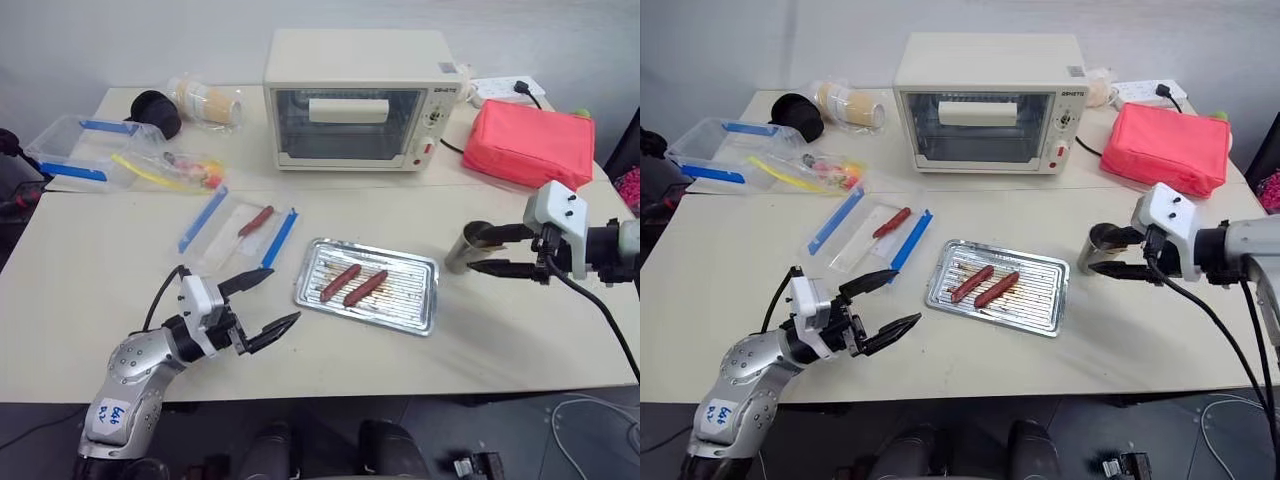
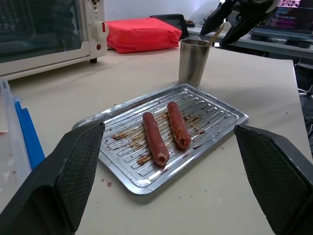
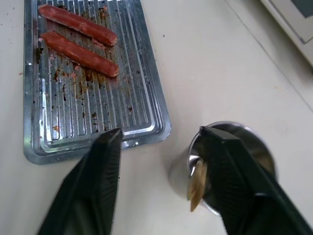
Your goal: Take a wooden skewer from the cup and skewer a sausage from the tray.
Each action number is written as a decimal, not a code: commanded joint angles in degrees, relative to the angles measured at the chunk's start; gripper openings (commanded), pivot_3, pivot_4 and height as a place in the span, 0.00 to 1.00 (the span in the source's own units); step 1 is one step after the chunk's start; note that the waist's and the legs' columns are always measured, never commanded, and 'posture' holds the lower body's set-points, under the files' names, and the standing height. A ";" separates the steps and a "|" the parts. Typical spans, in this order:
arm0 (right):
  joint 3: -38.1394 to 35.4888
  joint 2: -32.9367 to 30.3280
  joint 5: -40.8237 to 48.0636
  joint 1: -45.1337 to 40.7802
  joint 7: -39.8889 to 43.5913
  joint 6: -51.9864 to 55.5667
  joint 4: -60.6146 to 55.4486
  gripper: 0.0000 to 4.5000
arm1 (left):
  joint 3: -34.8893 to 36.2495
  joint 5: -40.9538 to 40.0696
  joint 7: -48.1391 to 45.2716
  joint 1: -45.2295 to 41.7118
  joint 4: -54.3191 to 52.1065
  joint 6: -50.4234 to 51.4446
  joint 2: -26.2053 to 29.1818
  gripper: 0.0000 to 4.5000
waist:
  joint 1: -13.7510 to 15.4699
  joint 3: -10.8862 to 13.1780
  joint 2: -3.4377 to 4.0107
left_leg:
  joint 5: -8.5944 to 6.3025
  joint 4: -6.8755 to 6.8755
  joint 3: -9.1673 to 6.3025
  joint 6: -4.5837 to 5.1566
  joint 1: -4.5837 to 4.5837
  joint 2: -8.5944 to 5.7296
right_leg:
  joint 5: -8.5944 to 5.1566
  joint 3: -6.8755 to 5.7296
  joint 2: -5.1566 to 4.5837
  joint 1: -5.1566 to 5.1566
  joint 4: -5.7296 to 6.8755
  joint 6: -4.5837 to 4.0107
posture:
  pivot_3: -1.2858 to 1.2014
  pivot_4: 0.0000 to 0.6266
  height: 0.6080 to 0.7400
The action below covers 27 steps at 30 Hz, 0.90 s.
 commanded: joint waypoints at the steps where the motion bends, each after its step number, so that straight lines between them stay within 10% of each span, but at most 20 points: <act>1: -0.11 -2.16 -0.79 -1.39 1.36 -0.77 -1.15 0.29 | 0.56 0.07 0.29 0.13 -1.20 -1.15 -0.21 1.00 | 0.00 0.00 0.00 | 0.00 0.00 0.00 0.00 0.00 0.00 | 0.00 -0.01 0.00 0.00 0.02 0.00 | 0.52 0.24 1.00; 3: 0.23 -2.46 -1.27 -1.76 1.76 -0.89 -1.67 0.14 | 0.59 0.05 0.31 0.24 -1.22 -1.16 -0.22 1.00 | 0.12 0.00 0.00 | 0.00 0.01 0.00 0.00 0.00 -0.01 | 0.00 -0.01 -0.02 0.01 0.02 0.00 | 0.52 0.24 1.00; 27: 3.31 -2.84 -6.82 -8.03 4.67 -6.95 4.33 0.00 | 0.50 0.23 0.45 -0.47 -0.53 -1.44 -0.48 1.00 | -0.03 0.01 -0.06 | 0.00 0.01 -0.01 0.00 0.01 -0.01 | 0.00 0.00 -0.04 0.02 -0.04 0.00 | 0.52 0.24 1.00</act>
